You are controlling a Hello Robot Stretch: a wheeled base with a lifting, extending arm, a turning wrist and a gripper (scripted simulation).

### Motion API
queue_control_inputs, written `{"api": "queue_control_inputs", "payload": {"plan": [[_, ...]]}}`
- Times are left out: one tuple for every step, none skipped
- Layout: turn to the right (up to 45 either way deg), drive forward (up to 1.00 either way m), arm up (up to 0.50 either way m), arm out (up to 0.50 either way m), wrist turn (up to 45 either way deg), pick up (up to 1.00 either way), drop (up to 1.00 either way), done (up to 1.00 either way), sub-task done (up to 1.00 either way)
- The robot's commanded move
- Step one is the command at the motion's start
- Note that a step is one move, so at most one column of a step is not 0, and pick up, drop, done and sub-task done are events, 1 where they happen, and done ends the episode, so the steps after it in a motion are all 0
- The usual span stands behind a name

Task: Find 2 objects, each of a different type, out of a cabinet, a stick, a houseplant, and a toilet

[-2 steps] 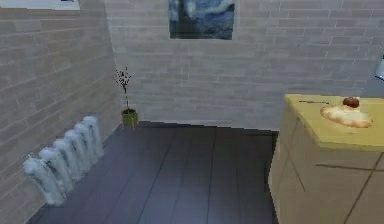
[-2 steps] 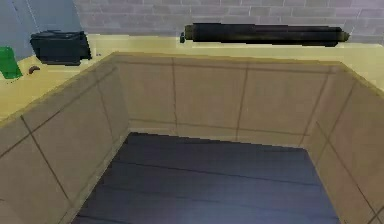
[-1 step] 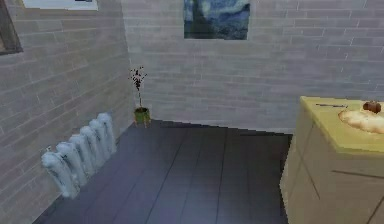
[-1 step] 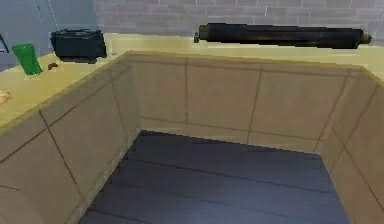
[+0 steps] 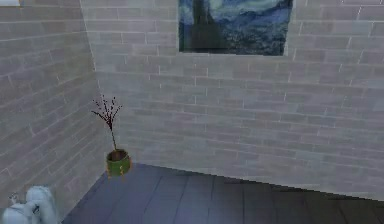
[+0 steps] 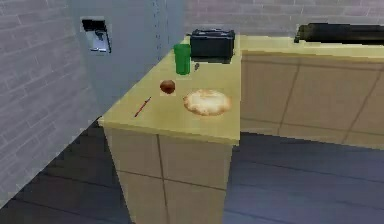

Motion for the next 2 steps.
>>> {"api": "queue_control_inputs", "payload": {"plan": [[0.0, 0.85, 0.00, 0.00, 0.0, 0.00, 0.00, 0.00, 0.00], [-45.0, 0.00, 0.00, 0.00, 0.0, 0.00, 0.00, 0.00, 0.00]]}}
